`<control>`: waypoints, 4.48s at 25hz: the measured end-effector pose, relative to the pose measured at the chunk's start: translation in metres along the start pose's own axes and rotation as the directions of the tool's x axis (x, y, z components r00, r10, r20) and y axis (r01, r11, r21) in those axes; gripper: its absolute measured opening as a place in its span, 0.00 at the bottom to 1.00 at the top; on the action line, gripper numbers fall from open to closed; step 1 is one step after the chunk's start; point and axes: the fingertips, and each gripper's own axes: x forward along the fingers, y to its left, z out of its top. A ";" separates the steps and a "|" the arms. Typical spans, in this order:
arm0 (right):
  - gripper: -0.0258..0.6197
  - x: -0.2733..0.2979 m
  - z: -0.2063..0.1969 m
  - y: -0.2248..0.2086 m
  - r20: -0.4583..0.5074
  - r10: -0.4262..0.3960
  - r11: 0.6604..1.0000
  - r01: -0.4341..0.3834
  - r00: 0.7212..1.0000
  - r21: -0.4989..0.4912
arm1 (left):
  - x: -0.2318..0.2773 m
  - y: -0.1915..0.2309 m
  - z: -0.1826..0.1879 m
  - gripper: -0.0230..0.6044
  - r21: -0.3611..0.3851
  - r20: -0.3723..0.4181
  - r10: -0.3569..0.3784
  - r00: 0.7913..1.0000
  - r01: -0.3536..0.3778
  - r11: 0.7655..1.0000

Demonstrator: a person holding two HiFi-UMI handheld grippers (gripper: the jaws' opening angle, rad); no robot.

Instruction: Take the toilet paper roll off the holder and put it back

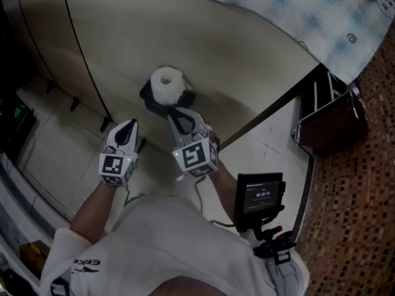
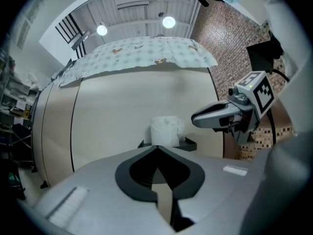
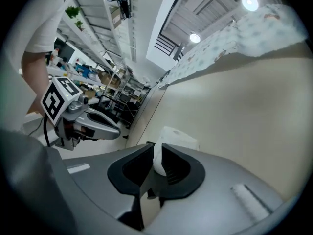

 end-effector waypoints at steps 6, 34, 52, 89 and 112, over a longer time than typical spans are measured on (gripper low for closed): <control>0.26 0.030 0.023 -0.015 -0.125 0.045 0.951 -0.081 0.991 -0.298 | 0.002 0.015 -0.012 0.04 -0.029 -0.005 -0.017 1.000 0.017 0.999; 0.34 0.067 0.000 -0.030 -0.491 0.069 0.869 -0.294 0.868 -0.397 | 0.001 0.051 -0.027 0.04 -0.086 -0.009 -0.009 1.000 0.008 0.996; 0.33 -0.014 -0.014 -0.085 -0.069 -0.065 0.922 0.086 0.995 0.377 | 0.052 0.016 -0.029 0.04 -0.080 -0.037 -0.114 0.993 0.110 0.991; 0.28 -0.115 -0.122 -0.095 0.143 -0.346 0.164 -0.090 0.927 0.982 | 0.093 0.021 -0.118 0.16 -0.064 -0.295 -0.311 0.904 0.306 0.950; 0.28 -0.116 -0.171 -0.069 0.065 -0.342 0.062 -0.046 0.938 0.997 | 0.103 -0.010 -0.147 0.26 0.071 -0.486 -0.468 0.738 0.567 0.821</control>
